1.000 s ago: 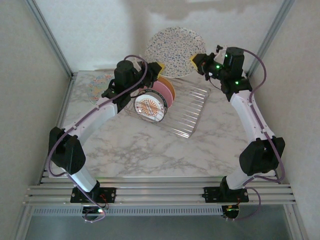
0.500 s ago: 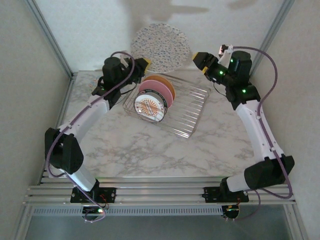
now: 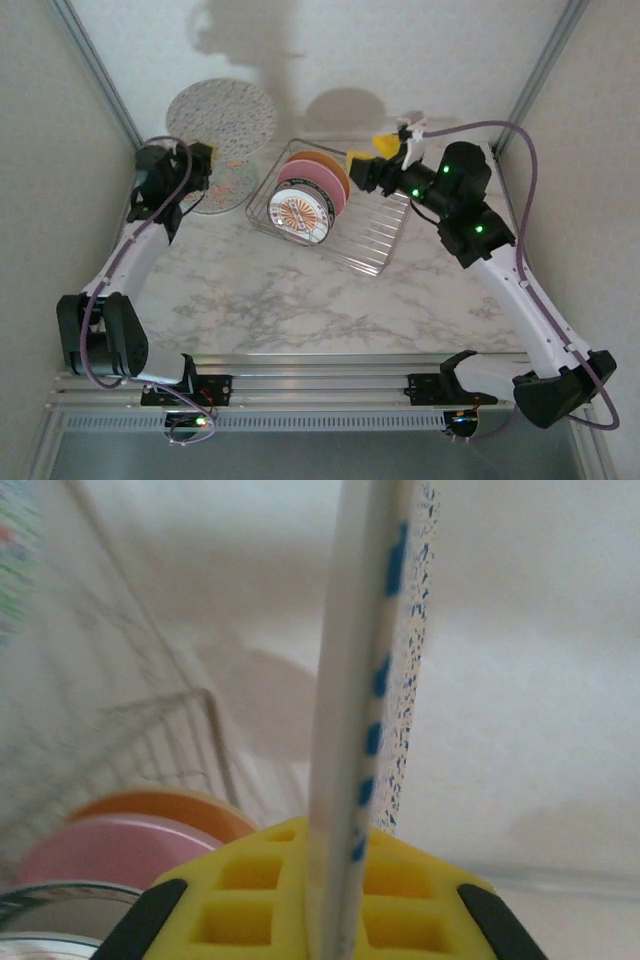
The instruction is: Unload the plates from the dish rack
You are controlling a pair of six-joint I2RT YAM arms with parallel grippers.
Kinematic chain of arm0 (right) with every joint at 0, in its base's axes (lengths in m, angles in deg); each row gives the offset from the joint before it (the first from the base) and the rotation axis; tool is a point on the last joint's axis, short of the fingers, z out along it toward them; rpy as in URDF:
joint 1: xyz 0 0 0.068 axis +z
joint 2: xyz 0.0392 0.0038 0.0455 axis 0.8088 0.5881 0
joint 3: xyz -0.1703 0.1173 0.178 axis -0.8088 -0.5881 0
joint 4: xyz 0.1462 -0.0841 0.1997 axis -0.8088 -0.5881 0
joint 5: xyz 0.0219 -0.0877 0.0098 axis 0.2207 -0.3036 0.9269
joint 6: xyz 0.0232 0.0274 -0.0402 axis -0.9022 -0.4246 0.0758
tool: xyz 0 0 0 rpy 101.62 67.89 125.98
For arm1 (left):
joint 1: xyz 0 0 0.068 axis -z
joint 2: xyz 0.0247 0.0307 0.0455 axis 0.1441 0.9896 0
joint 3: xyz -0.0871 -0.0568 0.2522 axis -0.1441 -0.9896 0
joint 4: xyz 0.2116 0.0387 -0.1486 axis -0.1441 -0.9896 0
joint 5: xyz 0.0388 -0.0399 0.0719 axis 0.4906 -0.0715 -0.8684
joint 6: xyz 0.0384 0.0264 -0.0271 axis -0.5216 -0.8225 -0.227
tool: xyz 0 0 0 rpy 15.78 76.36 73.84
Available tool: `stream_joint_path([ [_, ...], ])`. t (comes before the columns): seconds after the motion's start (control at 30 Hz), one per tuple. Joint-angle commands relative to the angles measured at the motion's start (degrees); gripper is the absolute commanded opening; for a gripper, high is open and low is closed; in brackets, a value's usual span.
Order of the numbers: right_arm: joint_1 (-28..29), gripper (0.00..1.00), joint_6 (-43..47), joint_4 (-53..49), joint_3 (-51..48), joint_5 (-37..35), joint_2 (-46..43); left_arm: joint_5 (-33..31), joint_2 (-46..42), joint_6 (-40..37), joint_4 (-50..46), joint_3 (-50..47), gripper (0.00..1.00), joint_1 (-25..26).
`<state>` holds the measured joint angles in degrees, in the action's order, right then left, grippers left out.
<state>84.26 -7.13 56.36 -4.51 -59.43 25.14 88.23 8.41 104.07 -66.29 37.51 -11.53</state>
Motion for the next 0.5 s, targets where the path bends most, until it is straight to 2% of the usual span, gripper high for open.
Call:
stream_joint_path([
  [0.0,4.0,0.78,13.5,-0.4,-0.8,-3.1,-1.1,-1.4,-2.6,0.2,5.9,-6.1,0.0,-3.0],
  [0.17,7.0,0.78,16.8,-3.4,0.6,-5.1,0.1,-2.6,-1.3,-0.6,9.3,-13.1,0.0,-6.7],
  [0.47,7.8,0.79,16.5,-4.0,1.7,-4.2,1.4,-1.4,7.1,-2.9,14.7,-14.7,0.0,-8.6],
])
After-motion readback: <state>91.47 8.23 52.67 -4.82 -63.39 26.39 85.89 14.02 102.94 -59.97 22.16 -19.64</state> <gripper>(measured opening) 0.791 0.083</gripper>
